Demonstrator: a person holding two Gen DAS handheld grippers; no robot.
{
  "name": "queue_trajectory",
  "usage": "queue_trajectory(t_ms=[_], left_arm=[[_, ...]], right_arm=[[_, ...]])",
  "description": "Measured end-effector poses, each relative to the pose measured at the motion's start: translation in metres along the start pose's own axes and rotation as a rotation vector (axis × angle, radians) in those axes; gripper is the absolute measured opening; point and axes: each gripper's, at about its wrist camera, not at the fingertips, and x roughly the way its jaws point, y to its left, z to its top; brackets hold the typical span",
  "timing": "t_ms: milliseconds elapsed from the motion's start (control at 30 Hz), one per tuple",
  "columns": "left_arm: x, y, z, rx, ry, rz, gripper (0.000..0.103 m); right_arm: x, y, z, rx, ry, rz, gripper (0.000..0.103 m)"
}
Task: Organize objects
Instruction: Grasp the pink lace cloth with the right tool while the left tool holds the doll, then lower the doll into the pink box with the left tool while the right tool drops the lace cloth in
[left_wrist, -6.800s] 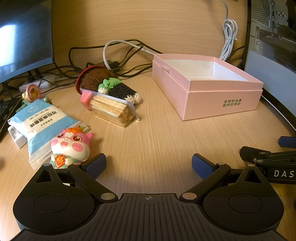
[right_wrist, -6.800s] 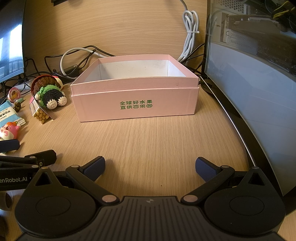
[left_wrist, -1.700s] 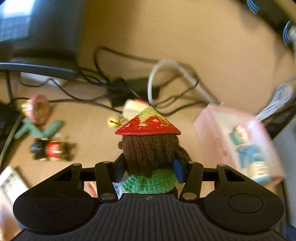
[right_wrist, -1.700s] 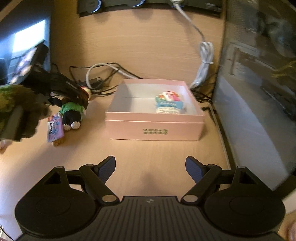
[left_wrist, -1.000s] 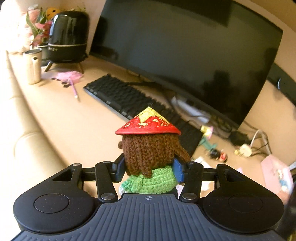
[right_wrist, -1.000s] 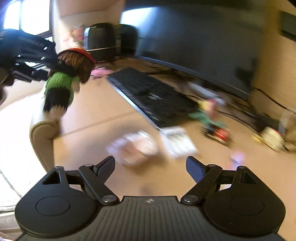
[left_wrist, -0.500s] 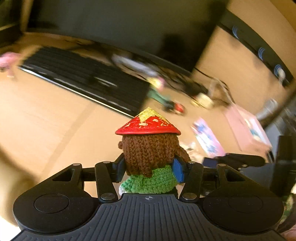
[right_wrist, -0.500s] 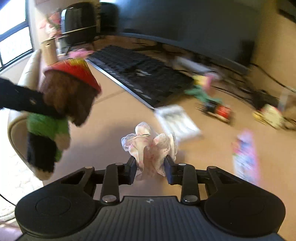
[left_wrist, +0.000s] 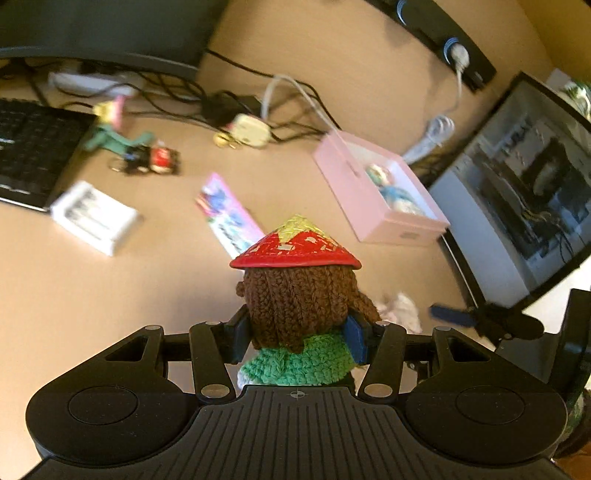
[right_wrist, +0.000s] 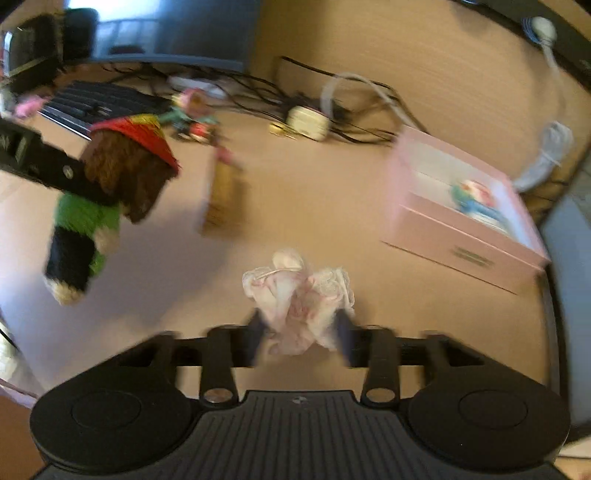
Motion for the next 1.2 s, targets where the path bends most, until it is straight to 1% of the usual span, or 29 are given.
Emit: queue_trajectory(t_ms=[33,167,267,333,400,533,567,600,633,667,733,833,967,1067,1133,1200], left_arm=[[0.003,-0.004,-0.001,0.006,0.012,-0.005,0.056],[0.014,-0.015,-0.005,0.002,0.04,-0.002,0.056],[0.018,-0.019,-0.007,-0.018,0.048,0.007,0.056],[0.02,-0.021,-0.009,-0.026,0.053,0.015,0.056],[0.022,-0.021,-0.01,-0.039,0.06,0.023,0.056],[0.025,-0.026,-0.014,-0.049,0.079,0.046,0.056],[0.026,-0.027,-0.015,-0.049,0.085,0.051,0.056],[0.027,-0.028,-0.016,-0.042,0.094,0.054,0.056],[0.029,-0.03,-0.017,-0.041,0.104,0.061,0.056],[0.031,-0.032,-0.018,-0.038,0.113,0.065,0.056],[0.036,-0.035,-0.018,-0.03,0.133,0.071,0.056],[0.04,-0.045,-0.012,-0.001,0.14,0.074,0.056],[0.041,-0.064,0.009,0.018,0.104,0.052,0.056],[0.046,-0.085,0.032,0.052,0.077,0.041,0.056],[0.049,-0.099,0.052,0.062,0.057,0.019,0.056],[0.05,-0.114,0.077,0.072,0.02,0.0,0.056]], right_arm=[[-0.004,-0.004,-0.006,-0.011,-0.009,-0.019,0.078],[-0.007,-0.018,-0.022,-0.047,0.004,-0.049,0.078],[-0.008,-0.029,-0.026,-0.017,0.016,-0.063,0.078],[-0.01,-0.036,-0.021,0.032,0.003,-0.011,0.079],[-0.009,-0.04,-0.015,0.085,-0.014,0.044,0.083],[0.007,-0.036,-0.007,0.108,-0.016,0.079,0.083],[0.014,-0.035,-0.006,0.114,-0.004,0.09,0.081],[0.019,-0.034,-0.005,0.12,0.007,0.104,0.071],[0.022,-0.034,-0.005,0.122,0.018,0.118,0.048],[0.024,-0.033,-0.004,0.122,0.028,0.132,0.04],[0.017,-0.036,-0.004,0.117,0.003,0.142,0.033],[0.008,-0.048,-0.002,0.141,-0.022,0.156,0.031],[-0.005,-0.074,0.004,0.182,-0.074,0.139,0.031],[-0.021,-0.093,0.003,0.217,-0.127,0.123,0.031],[-0.03,-0.105,-0.001,0.239,-0.154,0.119,0.031],[-0.036,-0.114,-0.01,0.254,-0.17,0.108,0.031]])
